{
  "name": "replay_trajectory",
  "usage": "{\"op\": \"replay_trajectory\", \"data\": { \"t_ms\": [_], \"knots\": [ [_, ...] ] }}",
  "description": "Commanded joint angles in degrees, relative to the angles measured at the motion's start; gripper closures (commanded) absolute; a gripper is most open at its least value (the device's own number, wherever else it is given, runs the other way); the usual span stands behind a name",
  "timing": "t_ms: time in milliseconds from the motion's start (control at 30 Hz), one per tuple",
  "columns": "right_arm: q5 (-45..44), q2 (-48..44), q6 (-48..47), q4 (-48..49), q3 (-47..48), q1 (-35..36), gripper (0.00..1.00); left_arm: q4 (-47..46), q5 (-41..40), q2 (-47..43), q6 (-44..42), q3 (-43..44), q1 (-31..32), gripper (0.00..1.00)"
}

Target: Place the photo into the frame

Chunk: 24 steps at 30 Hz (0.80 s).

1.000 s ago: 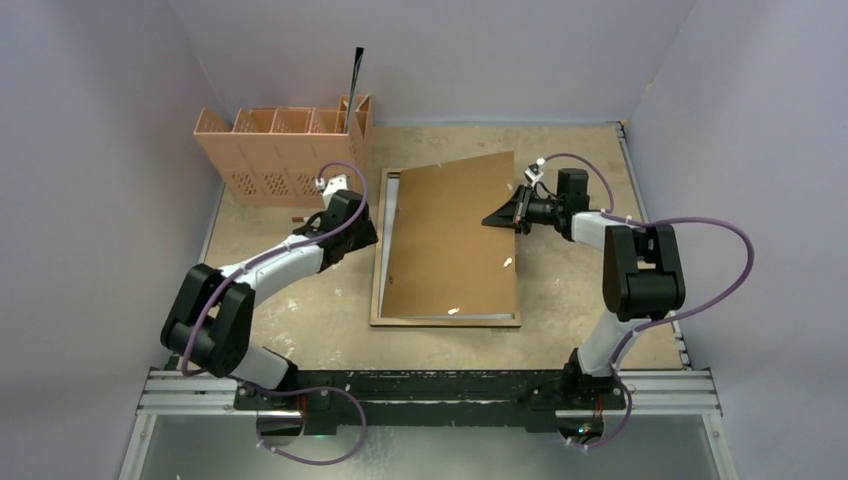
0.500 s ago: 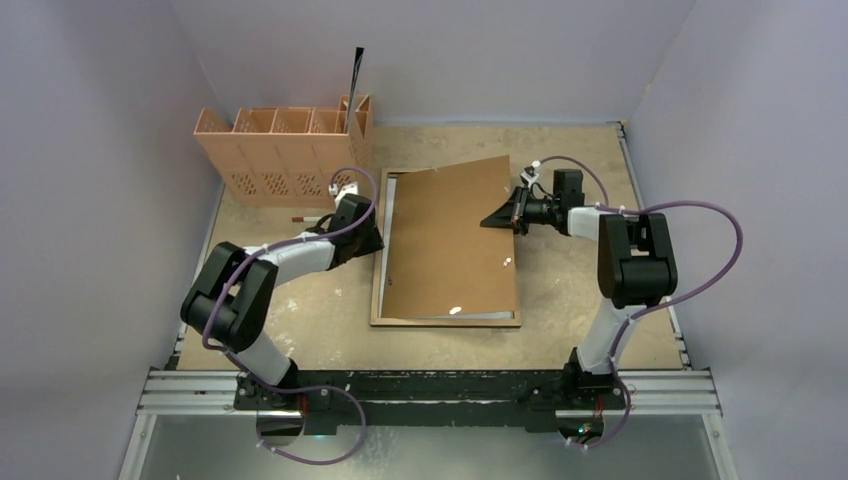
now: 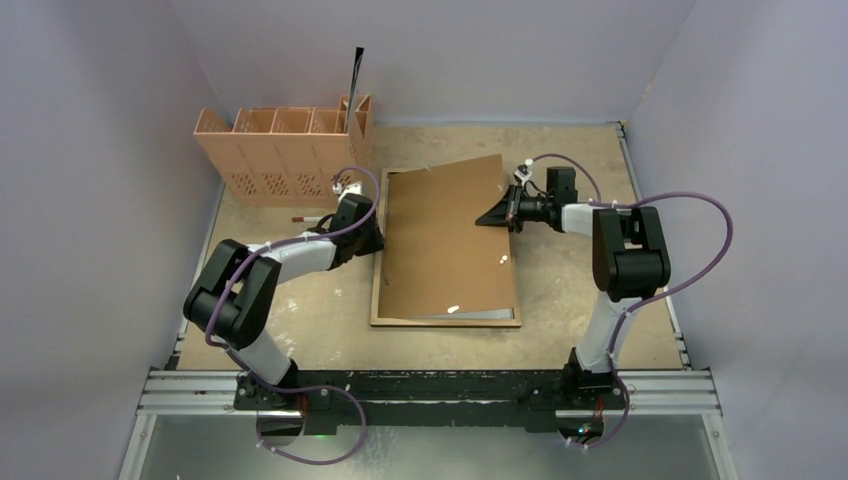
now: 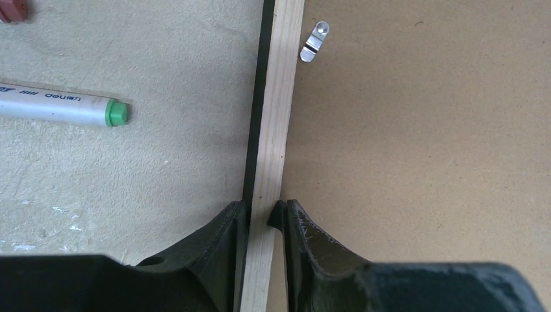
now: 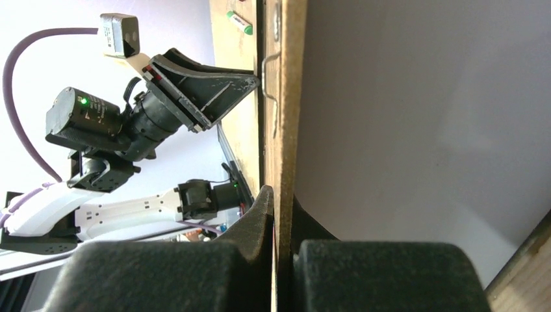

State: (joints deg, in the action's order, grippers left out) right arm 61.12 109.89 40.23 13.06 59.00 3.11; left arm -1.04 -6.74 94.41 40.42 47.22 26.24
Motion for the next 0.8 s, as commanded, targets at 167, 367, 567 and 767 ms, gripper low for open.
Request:
{"op": "replay_trajectory", "data": {
  "t_ms": [167, 367, 567, 767],
  "knots": [
    [-2.7, 0.6, -2.9, 0.7, 2.1, 2.1, 0.89, -1.4, 0.2, 0.6, -1.3, -0.3, -0.5, 0.72],
    [-7.9, -2.2, -4.2, -2.2, 2.9, 2.2, 0.60, 0.0, -1.8, -0.7, -1.4, -0.4, -0.6, 0.68],
    [-12.7, -4.9, -7.0, -6.1, 3.6, 2.9, 0.39, 0.9, -3.0, -2.0, -1.6, -0.1, -0.6, 0.65],
    [-20.9, -7.3, -10.9, -14.0, 5.7, 3.9, 0.24, 0.9, -3.7, -4.2, -1.8, -0.1, -0.6, 0.61]
  ]
}}
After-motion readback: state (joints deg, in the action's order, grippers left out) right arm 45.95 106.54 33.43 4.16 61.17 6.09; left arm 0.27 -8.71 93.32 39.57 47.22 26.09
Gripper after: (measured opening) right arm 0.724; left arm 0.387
